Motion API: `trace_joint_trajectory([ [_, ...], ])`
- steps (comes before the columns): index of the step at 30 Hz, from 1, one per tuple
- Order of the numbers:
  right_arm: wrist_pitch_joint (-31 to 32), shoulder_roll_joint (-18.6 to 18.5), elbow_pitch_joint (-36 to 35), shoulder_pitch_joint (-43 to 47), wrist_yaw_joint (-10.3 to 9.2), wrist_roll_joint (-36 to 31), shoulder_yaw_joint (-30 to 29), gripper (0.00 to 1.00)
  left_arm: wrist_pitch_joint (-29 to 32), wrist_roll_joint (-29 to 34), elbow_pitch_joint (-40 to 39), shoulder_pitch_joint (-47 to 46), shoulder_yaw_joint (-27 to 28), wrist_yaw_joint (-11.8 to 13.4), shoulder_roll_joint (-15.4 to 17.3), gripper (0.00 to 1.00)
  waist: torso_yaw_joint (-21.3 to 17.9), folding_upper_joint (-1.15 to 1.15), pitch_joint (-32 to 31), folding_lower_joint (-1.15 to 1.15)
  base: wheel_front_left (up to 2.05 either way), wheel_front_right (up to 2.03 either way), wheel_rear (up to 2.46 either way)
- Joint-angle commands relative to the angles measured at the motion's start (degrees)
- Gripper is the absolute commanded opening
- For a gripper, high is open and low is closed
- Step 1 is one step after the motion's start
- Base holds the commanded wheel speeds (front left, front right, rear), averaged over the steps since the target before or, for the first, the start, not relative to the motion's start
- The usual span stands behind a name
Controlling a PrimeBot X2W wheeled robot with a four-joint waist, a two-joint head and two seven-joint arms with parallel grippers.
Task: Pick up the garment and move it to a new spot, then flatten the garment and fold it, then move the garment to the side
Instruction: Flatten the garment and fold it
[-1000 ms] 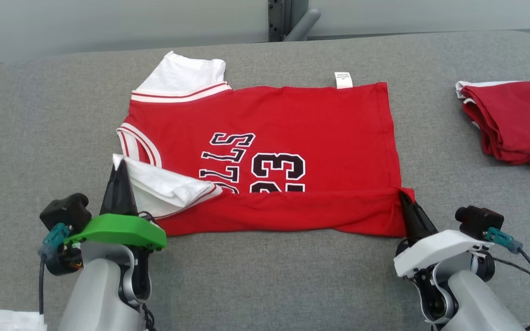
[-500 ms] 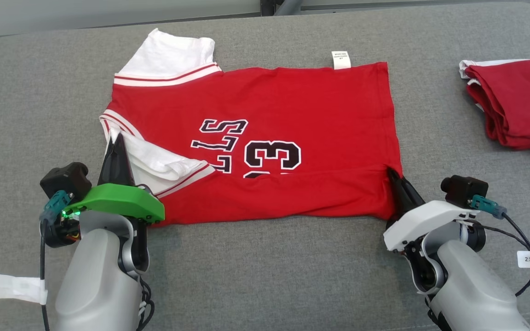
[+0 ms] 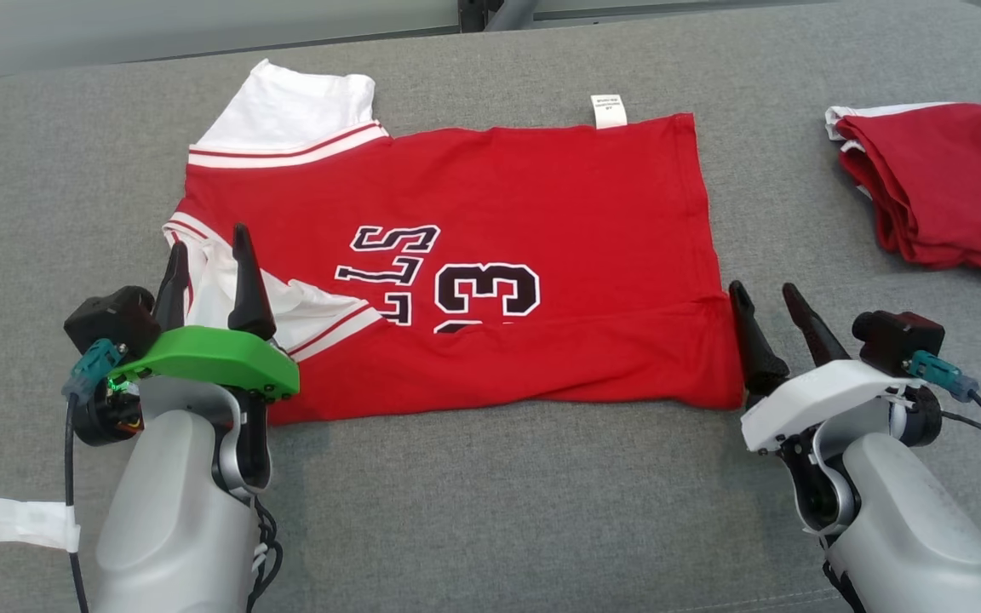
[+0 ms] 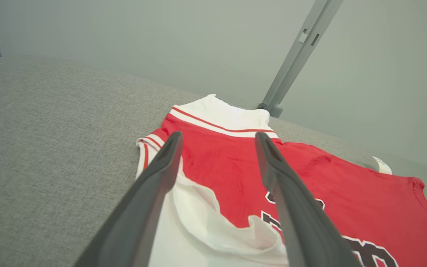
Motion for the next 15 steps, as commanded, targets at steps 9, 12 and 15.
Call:
trace_joint_trajectory([
  [9,-0.18,1.38,-7.7,7.39,-0.05,-7.53,-7.94,1.0,-0.13,-0.46,-4.36,6.38,2.96,-1.5,0.23,1.0,0.2,0.18,-2.11,0.0,0.0,0.0,0.0],
  [12,-0.18,2.44,-9.93,10.31,-0.05,-9.08,-9.83,1.0,-0.13,-0.69,-5.59,10.1,4.4,-2.02,0.24,1.0,0.41,0.18,-3.16,0.0,0.0,0.0,0.0],
  [15,-0.18,3.48,-11.49,13.28,-0.05,-10.27,-11.01,1.0,-0.13,-0.92,-6.45,14.01,6.14,-1.93,0.23,1.0,0.57,0.18,-4.21,0.0,0.0,0.0,0.0],
])
